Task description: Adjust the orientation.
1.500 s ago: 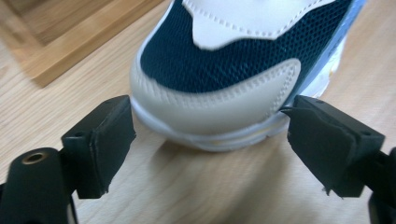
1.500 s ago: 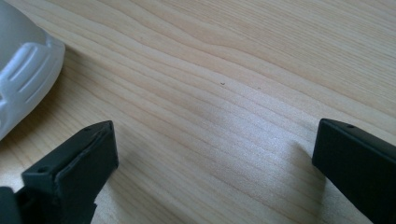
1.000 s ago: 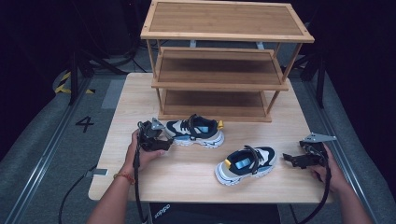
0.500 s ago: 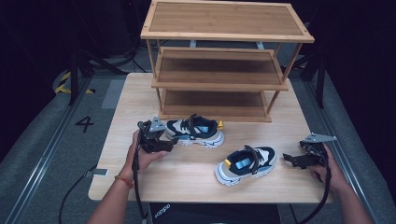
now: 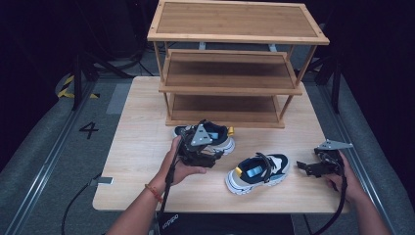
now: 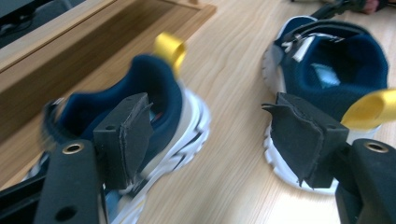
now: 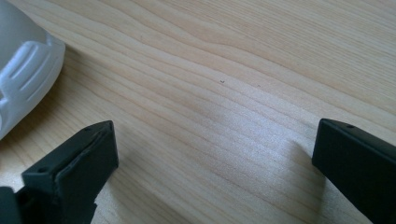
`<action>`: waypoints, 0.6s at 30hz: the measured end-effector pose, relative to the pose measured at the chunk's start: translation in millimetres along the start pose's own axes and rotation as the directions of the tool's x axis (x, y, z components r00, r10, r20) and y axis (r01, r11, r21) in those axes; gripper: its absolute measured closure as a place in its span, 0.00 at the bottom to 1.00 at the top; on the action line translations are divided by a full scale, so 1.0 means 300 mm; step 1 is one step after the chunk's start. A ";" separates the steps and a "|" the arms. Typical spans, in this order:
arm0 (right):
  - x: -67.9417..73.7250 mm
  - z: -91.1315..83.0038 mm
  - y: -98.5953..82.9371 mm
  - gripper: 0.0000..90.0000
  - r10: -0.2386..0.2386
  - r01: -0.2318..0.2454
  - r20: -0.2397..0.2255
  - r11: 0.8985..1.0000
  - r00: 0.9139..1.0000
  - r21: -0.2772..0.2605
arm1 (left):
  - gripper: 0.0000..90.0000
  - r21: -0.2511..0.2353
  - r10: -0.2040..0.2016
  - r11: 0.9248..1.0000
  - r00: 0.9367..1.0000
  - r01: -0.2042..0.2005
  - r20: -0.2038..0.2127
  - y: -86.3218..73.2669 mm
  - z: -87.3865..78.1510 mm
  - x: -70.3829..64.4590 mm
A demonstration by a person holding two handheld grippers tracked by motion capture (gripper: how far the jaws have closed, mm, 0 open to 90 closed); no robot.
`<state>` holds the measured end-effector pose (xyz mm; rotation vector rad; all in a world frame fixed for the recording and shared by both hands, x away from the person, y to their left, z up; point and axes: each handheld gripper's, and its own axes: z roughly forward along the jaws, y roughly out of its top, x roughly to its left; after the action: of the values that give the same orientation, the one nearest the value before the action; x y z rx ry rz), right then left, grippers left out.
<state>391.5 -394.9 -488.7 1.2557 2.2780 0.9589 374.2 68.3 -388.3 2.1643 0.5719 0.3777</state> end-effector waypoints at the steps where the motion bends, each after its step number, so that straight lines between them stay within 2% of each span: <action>1: 0.000 0.000 0.000 0.01 0.000 0.000 0.000 1.000 1.000 0.000 | 0.33 0.005 0.017 1.000 1.000 -0.017 -0.001 0.019 0.024 -0.014; 4: 0.000 0.000 0.000 0.01 0.000 0.000 0.000 1.000 1.000 0.000 | 0.33 0.014 0.012 1.000 1.000 -0.012 0.010 0.033 0.055 -0.017; 6: 0.000 0.000 0.000 0.01 0.000 0.000 0.000 1.000 1.000 0.000 | 0.33 0.031 0.012 0.999 1.000 -0.012 -0.012 0.038 0.082 -0.015; 8: 0.000 -0.001 0.000 0.01 0.000 0.000 0.000 1.000 1.000 0.000 | 0.33 0.060 0.016 0.998 0.998 -0.013 -0.056 0.040 0.111 -0.004; 9: 0.000 -0.001 0.000 0.01 0.000 0.000 0.000 1.000 1.000 0.000 | 0.33 0.060 0.016 0.998 0.998 -0.013 -0.056 0.040 0.111 -0.004; 11: 0.000 -0.001 -0.001 0.01 0.000 0.000 0.000 1.000 1.000 0.000 | 0.33 0.060 -0.007 0.998 0.998 0.010 -0.055 0.041 0.132 0.006; 13: 0.000 -0.001 -0.001 0.01 0.000 0.000 0.000 1.000 1.000 0.000 | 0.33 0.074 -0.014 0.997 0.998 0.018 -0.066 0.044 0.152 0.016; 16: 0.000 -0.001 -0.001 0.01 0.000 0.000 0.000 1.000 1.000 0.000 | 0.33 0.075 -0.039 0.996 0.998 0.043 -0.052 0.044 0.178 0.032; 18: 0.000 -0.001 -0.001 0.01 0.000 0.000 0.000 1.000 1.000 0.000 | 0.34 0.086 -0.049 0.995 0.997 0.054 -0.067 0.046 0.195 0.042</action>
<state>391.2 -395.0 -488.7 1.2555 2.2784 0.9588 415.2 28.9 -411.5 2.2229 0.6908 0.4023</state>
